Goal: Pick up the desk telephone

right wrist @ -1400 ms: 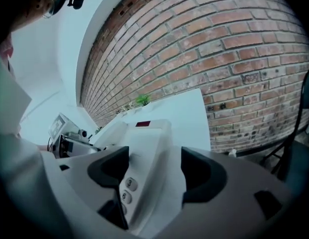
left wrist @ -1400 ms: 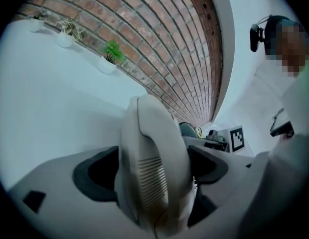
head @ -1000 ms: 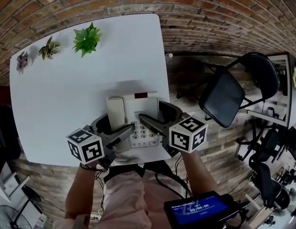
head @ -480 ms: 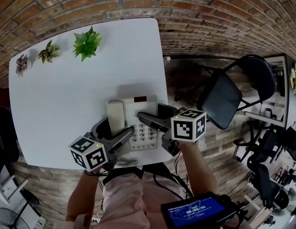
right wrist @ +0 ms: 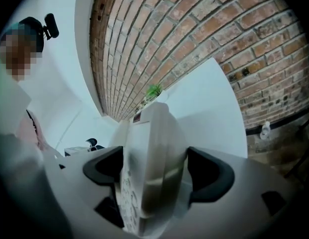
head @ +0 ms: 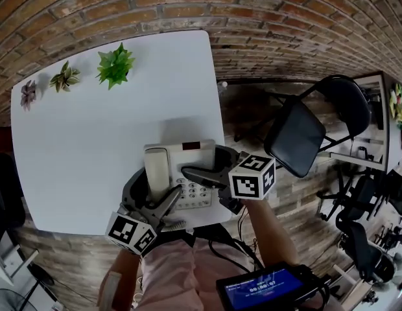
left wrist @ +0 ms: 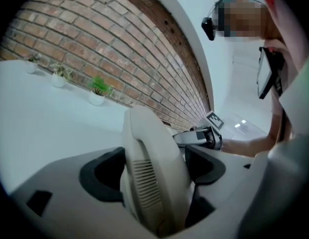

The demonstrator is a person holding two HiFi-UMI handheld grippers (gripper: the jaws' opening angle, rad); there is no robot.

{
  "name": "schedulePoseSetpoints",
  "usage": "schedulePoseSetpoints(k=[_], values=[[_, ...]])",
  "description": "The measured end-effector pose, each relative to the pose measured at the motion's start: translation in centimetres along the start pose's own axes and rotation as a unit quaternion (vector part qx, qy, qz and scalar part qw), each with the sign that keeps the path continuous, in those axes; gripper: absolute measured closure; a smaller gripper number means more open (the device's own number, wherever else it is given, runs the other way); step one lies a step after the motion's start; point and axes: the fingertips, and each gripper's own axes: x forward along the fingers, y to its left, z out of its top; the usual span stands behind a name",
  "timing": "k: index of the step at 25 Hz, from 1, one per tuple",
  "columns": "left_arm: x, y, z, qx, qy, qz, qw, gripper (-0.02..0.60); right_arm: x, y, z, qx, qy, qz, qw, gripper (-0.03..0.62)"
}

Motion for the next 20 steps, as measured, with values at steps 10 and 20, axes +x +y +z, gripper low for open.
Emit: schedulePoseSetpoints(k=[10, 20], values=[[-0.8, -0.6, 0.7, 0.041, -0.044, -0.004, 0.9982, 0.199, -0.7, 0.4, 0.5, -0.023, -0.027, 0.018, 0.999, 0.243], [0.2, -0.6, 0.6, -0.068, -0.002, -0.104, 0.9922, 0.138, -1.4, 2.2, 0.9, -0.088, -0.084, 0.058, 0.991, 0.25]])
